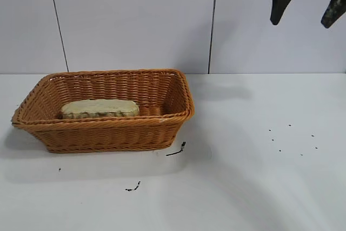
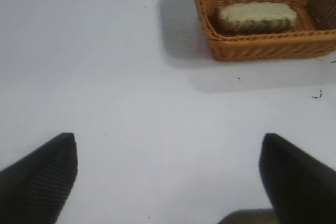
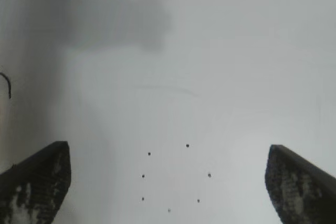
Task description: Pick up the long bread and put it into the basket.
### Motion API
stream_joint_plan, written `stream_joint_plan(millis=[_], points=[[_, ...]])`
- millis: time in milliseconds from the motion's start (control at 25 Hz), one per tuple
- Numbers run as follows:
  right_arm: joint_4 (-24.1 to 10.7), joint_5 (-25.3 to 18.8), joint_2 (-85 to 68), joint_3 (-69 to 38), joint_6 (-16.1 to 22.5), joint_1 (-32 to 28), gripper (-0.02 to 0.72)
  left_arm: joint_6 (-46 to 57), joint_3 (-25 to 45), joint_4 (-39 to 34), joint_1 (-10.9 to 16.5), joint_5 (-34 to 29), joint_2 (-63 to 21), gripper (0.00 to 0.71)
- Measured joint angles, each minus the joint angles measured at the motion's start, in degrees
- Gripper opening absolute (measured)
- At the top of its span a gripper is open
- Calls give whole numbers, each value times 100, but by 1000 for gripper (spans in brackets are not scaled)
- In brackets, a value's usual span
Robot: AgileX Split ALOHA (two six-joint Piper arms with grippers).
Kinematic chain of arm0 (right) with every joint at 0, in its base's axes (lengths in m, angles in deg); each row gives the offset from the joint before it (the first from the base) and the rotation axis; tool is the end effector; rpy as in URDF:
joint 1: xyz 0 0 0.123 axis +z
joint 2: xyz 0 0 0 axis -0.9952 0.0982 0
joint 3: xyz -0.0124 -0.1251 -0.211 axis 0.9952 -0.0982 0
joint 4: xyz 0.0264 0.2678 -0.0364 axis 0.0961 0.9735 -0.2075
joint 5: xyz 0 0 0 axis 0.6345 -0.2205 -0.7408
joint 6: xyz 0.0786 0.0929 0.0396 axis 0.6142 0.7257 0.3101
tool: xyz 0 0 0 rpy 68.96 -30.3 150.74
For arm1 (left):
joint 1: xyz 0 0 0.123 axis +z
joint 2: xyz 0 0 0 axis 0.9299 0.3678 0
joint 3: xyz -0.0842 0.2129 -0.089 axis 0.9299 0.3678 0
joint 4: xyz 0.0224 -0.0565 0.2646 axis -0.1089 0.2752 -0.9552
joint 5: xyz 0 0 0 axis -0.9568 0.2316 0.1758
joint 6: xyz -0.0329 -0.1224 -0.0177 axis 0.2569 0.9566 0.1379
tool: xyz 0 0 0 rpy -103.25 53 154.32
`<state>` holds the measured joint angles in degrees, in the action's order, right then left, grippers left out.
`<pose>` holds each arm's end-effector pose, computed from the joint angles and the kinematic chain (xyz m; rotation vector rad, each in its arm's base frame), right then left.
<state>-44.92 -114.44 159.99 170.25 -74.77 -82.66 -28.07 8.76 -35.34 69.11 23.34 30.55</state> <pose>0.3591 0.0197 0.2559 -0.1161 2.7991 0.0954 0.0860 -0.0011 0.2703 0.0247 2.0460 0.0069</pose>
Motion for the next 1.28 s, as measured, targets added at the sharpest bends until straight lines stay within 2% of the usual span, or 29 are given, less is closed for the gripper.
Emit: stream_joint_plan(millis=[280,480,600,920,1280], points=[[-32,72,-2720,-2891,-19,0,690,0,0,0,0,0,0,693],[-32,740,-4535,-4618,-25,0,690,0,0,0,0,0,0,693],[-32,909,-5599,-5331,-32,0,690,0,0,0,0,0,0,693],[3,1045,-7913,-5596,-32,0,690,0,0,0,0,0,0,693],[-9,1037,-9191,-5603,39,0,690,0,0,0,0,0,0,693]])
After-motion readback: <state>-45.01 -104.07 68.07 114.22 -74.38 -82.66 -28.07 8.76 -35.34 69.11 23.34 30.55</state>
